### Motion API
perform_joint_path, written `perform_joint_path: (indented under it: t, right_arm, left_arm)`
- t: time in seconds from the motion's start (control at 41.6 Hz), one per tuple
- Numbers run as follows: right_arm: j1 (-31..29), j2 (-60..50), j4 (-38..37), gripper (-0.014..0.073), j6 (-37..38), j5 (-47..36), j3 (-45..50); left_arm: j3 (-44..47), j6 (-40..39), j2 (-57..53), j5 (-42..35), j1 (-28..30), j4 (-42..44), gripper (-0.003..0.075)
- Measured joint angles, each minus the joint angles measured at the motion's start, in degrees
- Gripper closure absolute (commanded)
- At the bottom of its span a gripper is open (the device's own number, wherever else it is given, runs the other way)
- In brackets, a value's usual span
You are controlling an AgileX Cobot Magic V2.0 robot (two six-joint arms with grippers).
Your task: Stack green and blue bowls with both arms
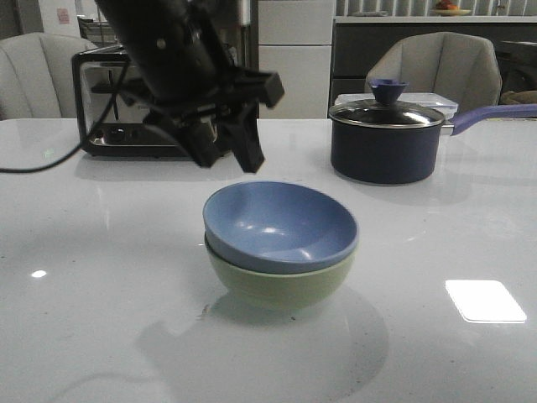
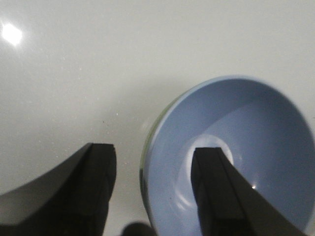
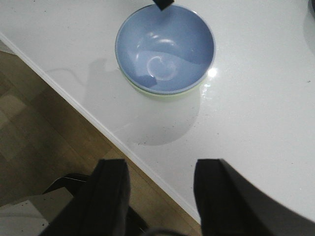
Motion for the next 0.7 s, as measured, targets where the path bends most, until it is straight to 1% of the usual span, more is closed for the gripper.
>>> perform_joint_path:
  t: [0.168, 0.312, 0.577, 0.697]
  right_arm:
    - [0.0, 0.0, 0.0, 0.0166, 0.0, 0.1, 0.0]
    - [0.0, 0.0, 0.0, 0.0166, 0.0, 0.1, 0.0]
    - [0.0, 0.0, -0.1, 0.0166, 0.0, 0.1, 0.0]
    - [0.0, 0.0, -2.2, 0.0166, 0.0, 0.2, 0.0]
  left_arm:
    - [0.5, 2.6, -9.8, 0.3, -1.5, 0.8, 0.0297]
    - [4.1, 3.4, -19.2, 0.5, -4.0, 2.9, 0.0297]
    - [16.5, 3.6, -36.7, 0.8, -4.8, 5.5, 0.0297]
    - [22.7, 3.6, -43.8, 0.8, -4.8, 7.2, 0.0297]
